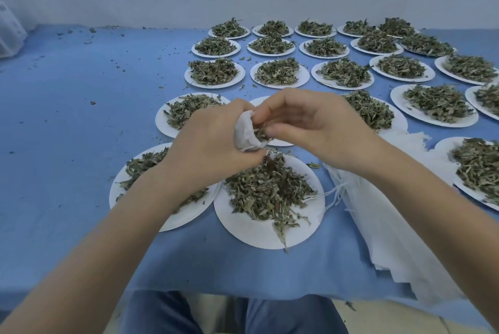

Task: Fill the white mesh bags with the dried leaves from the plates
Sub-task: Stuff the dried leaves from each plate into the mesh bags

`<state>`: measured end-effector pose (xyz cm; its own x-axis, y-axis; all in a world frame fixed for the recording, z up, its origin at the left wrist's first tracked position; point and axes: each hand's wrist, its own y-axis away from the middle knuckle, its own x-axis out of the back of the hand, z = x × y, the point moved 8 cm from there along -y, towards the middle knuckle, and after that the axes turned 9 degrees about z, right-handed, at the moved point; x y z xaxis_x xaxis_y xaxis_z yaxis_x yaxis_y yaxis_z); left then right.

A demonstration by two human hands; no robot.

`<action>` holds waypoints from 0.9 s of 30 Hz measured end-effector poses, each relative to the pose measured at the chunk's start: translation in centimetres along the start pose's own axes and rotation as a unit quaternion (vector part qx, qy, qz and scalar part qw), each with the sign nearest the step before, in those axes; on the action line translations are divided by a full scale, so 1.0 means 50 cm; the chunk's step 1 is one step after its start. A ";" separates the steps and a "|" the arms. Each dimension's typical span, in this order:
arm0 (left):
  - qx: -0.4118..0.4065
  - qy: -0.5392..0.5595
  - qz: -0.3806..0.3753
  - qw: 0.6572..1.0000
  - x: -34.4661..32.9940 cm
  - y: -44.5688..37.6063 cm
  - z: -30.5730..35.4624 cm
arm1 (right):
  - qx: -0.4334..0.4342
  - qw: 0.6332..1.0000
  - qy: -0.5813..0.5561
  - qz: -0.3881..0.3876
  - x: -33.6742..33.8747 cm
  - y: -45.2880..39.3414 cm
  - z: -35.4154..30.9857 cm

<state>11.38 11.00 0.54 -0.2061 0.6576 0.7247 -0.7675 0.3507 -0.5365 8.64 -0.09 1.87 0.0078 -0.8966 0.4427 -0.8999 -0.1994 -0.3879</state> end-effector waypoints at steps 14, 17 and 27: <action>0.012 -0.015 -0.017 1.000 0.023 0.005 -0.002 | 0.000 0.999 -0.040 -0.025 -0.032 -0.007 -0.001; 0.004 -0.084 -0.032 0.996 0.035 0.007 -0.016 | 0.001 0.998 -0.066 -0.005 -0.022 -0.003 0.001; -0.035 -0.152 -0.095 0.983 0.011 0.027 -0.008 | -0.088 0.888 0.405 -0.197 -0.031 0.072 0.104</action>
<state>10.47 12.12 0.04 -0.2421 0.3500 0.9049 -0.7686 0.5000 -0.3990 7.65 -1.47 -4.40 0.0860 -0.1773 0.9804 -0.9516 -0.3061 0.0281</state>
